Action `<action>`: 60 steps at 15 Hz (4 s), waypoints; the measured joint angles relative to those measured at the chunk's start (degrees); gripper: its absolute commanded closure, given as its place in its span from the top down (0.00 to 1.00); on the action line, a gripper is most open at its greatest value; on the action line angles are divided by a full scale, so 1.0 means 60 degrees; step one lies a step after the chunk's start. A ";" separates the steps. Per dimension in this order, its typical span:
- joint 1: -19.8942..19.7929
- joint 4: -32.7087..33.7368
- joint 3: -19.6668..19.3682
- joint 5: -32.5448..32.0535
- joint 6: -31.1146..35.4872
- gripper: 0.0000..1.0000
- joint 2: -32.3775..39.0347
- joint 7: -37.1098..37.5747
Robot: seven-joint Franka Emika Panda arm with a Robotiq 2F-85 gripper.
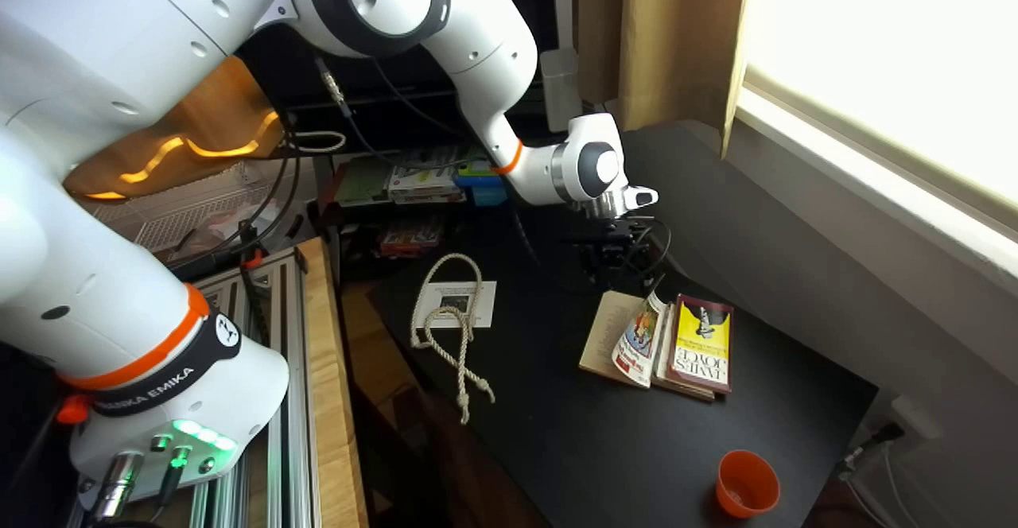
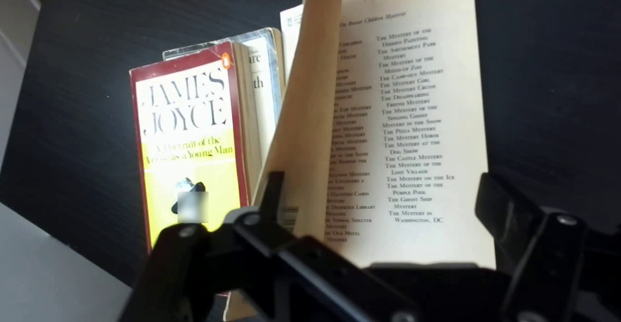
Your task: Move the top book to the right, put the yellow book on the book on the right, and then put the white book on the books on the right
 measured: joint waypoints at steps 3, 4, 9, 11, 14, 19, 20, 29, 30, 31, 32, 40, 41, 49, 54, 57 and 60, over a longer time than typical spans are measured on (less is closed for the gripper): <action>0.0170 -0.0235 -0.0158 -0.0165 0.0000 1.00 -0.0137 0.0276; 0.0233 -0.0332 -0.0208 -0.0216 0.0000 1.00 -0.0197 0.0374; 0.0435 -0.0632 -0.0389 -0.0402 -0.0006 1.00 -0.0352 0.0676; 0.0427 -0.0679 -0.0376 -0.0402 -0.0007 1.00 -0.0339 0.0714; 0.0420 -0.0664 -0.0275 -0.0395 0.0015 1.00 -0.0258 0.0975; 0.0436 -0.0338 -0.0102 -0.0391 0.0398 1.00 0.0059 0.1258; 0.0452 -0.0194 -0.0101 -0.0391 0.0439 1.00 0.0180 0.1332; 0.0506 0.1335 -0.0091 -0.0370 0.0723 1.00 0.1445 0.1459; 0.0507 0.1483 -0.0097 -0.0370 0.0723 0.94 0.1558 0.1459; 0.0508 0.1622 -0.0108 -0.0370 0.0723 0.77 0.1668 0.1459; 0.0508 0.1753 -0.0121 -0.0370 0.0723 0.65 0.1761 0.1459; 0.0495 0.2275 -0.0180 -0.0370 0.0723 0.04 0.2127 0.1459; 0.0492 0.2300 -0.0182 -0.0370 0.0723 0.01 0.2149 0.1459; 0.0364 0.2093 -0.0197 -0.0370 0.0712 0.00 0.1823 0.1370; 0.0316 0.0916 -0.0167 -0.0367 0.0589 0.00 0.0617 0.1300; 0.0331 0.0129 -0.0170 -0.0364 0.0407 0.00 -0.0158 0.1306; 0.0372 -0.0541 -0.0342 -0.0405 0.0302 0.00 -0.0836 0.1348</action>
